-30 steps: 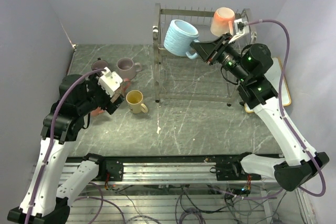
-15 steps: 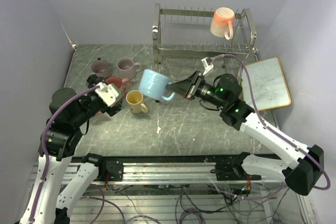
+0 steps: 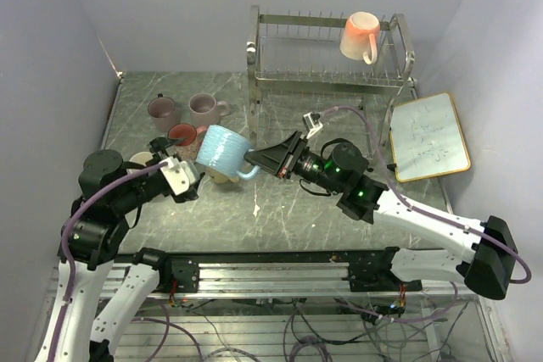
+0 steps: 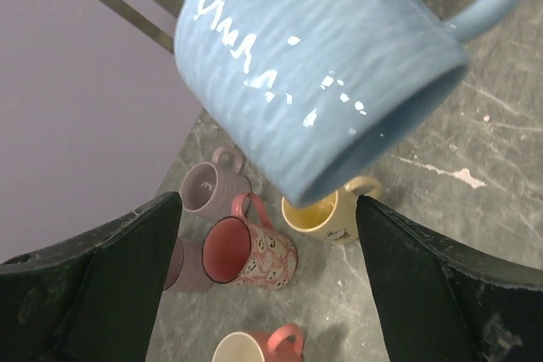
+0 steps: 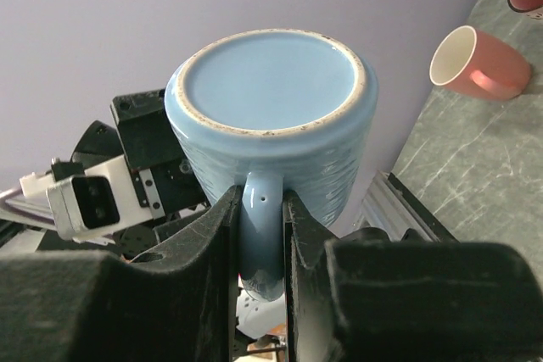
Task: Unload the cups from the dish rack
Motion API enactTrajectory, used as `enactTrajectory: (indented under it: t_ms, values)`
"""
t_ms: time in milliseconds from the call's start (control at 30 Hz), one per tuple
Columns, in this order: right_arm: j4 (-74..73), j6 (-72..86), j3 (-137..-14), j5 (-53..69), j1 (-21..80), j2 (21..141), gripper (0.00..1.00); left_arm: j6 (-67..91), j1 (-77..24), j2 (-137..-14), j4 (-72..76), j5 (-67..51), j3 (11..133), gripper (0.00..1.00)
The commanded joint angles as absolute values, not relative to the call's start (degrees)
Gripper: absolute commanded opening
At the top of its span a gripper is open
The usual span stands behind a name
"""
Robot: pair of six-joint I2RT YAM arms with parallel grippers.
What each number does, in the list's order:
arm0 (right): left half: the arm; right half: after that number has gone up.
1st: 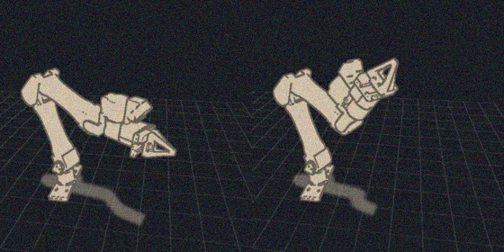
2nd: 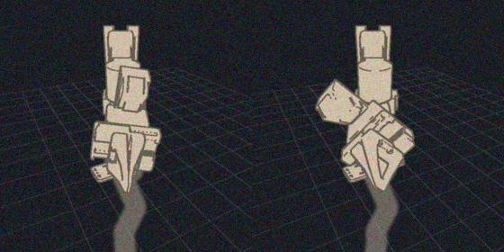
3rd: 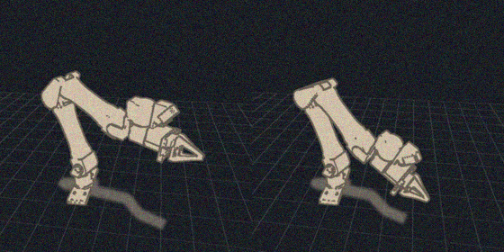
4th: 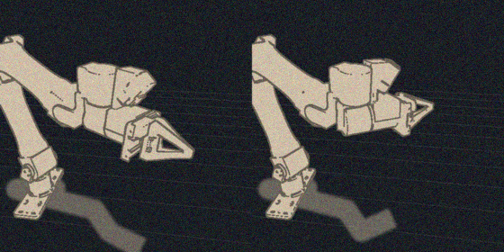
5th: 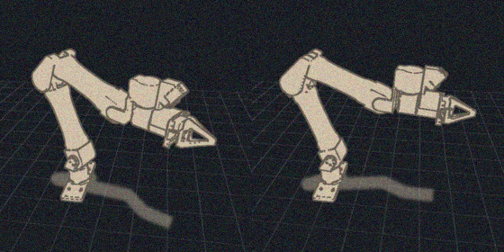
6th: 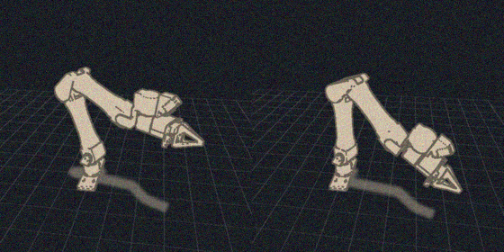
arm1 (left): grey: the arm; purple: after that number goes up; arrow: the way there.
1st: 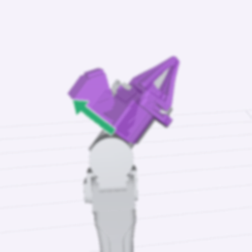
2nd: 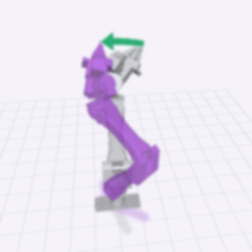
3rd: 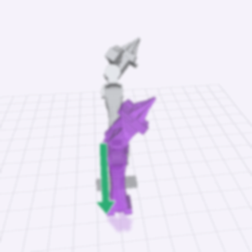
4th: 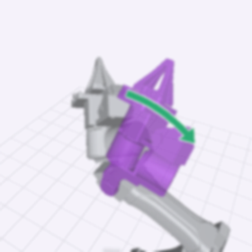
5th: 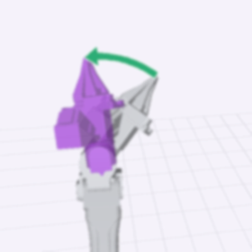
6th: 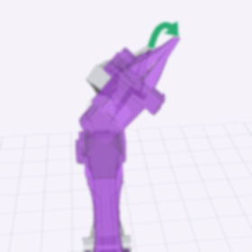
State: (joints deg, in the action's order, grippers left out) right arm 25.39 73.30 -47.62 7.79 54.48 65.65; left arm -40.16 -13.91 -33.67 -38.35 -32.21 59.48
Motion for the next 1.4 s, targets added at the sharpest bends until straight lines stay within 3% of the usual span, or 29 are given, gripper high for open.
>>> enactTrajectory:
  t_ms: [0,167,533,633,733,867,900,1000,1100,1233,1367]
  values:
    - [35.36,75.53,-48.99,4.51,55.17,64.7,0.0,-46.55,-13.62,-31.91,-42.61,-33.63,59.19,0.94]
    - [39.59,79.22,-47.25,4.83,56.8,66.81,0.0,-43.37,-13.62,-31.0,-39.51,-31.92,58.49,0.92]
    - [53.38,87.47,-45.3,3.54,62.07,73.63,0.0,-35.9,-13.62,-30.37,-30.41,-30.59,56.63,0.7]
    - [58.77,91.4,-44.77,4.12,63.07,76.83,0.0,-35.46,-13.62,-29.95,-29.99,-30.16,55.8,0.55]
    - [65.24,94.71,-44.84,6.11,63.51,81.4,0.0,-34.78,-13.62,-29.16,-28.82,-29.49,54.84,0.27]
    - [66.22,94.92,-45.33,7.14,63.94,83.26,0.0,-35.41,-13.62,-28.85,-28.76,-29.18,54.33,0.12]
    - [65.63,94.22,-45.05,6.69,63.95,82.73,0.06,-35.69,-13.62,-28.97,-29.27,-29.1,54.41,0.09]
    - [59.69,89.82,-43.39,4.7,63.83,79.0,0.39,-36.39,-13.62,-29.69,-31.14,-28.52,54.33,0.07]
    - [48.36,82.66,-42.25,1.63,62.73,72.52,0.64,-37.53,-13.62,-31.97,-35.01,-28.29,54.71,0.07]
    - [22.88,69.36,-45.39,-4.34,60.11,61.74,0.77,-41.17,-13.62,-39.33,-45.38,-26.05,56.6,0.07]
    - [1.77,58.64,-52.03,-8.6,55.68,56.58,0.79,-43.14,-13.62,-49.01,-52.58,-19.17,56.86,0.07]
